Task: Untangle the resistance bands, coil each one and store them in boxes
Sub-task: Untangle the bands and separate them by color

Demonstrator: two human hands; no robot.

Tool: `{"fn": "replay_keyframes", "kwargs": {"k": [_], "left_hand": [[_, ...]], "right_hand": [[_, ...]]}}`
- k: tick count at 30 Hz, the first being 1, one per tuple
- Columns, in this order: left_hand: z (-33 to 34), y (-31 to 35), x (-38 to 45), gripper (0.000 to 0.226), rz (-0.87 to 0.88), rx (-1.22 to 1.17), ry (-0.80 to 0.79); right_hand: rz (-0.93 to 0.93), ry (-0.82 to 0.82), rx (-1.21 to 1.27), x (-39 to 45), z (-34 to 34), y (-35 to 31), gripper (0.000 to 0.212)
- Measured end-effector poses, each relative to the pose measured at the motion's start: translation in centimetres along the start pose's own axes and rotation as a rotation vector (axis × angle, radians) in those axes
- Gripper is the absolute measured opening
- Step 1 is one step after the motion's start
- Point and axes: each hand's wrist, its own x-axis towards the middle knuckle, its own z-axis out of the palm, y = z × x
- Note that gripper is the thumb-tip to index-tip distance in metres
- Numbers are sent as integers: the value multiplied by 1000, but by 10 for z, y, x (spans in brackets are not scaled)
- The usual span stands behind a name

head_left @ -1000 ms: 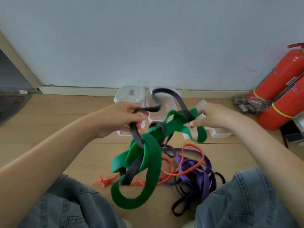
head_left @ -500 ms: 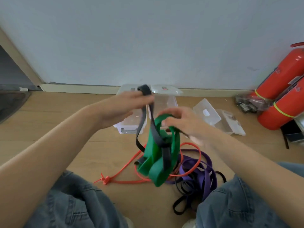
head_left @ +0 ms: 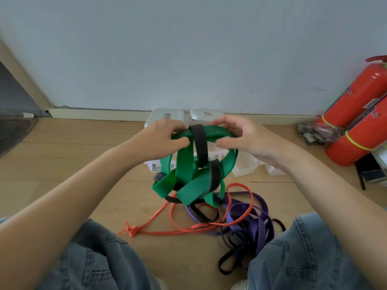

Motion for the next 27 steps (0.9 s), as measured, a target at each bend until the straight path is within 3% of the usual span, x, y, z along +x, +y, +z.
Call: {"fn": "replay_keyframes", "kwargs": {"k": [2, 4, 8, 12, 15, 17, 19, 22, 25, 27], "left_hand": [[-2, 3, -4, 9, -33, -161, -58], [-3, 5, -6, 4, -49, -242, -98], [-2, 8, -2, 5, -55, -254, -49], [-9, 7, 4, 12, -124, -423, 129], [-19, 0, 8, 13, -183, -585, 267], [-21, -8, 11, 12, -208, -525, 295], [-17, -16, 11, 15, -255, -410, 231], [3, -20, 6, 31, -269, -315, -44], [24, -18, 3, 34, -179, -267, -235], [31, -21, 1, 44, -204, -381, -356]], "right_hand": [[27, -107, -28, -1, 3, 2, 44], [30, -70, -54, 0, 9, 3, 50], [-7, 29, -117, 9, 19, 9, 30], [10, -24, -126, 10, 26, 19, 63], [67, 23, -188, 13, 37, 29, 36], [104, 54, -204, 16, 27, 25, 22], [156, 178, 78, 18, 9, 17, 13], [152, 266, 574, 15, -8, 1, 14], [85, 162, 657, 11, -4, -7, 22], [80, 196, 716, 8, -5, -11, 20]]}}
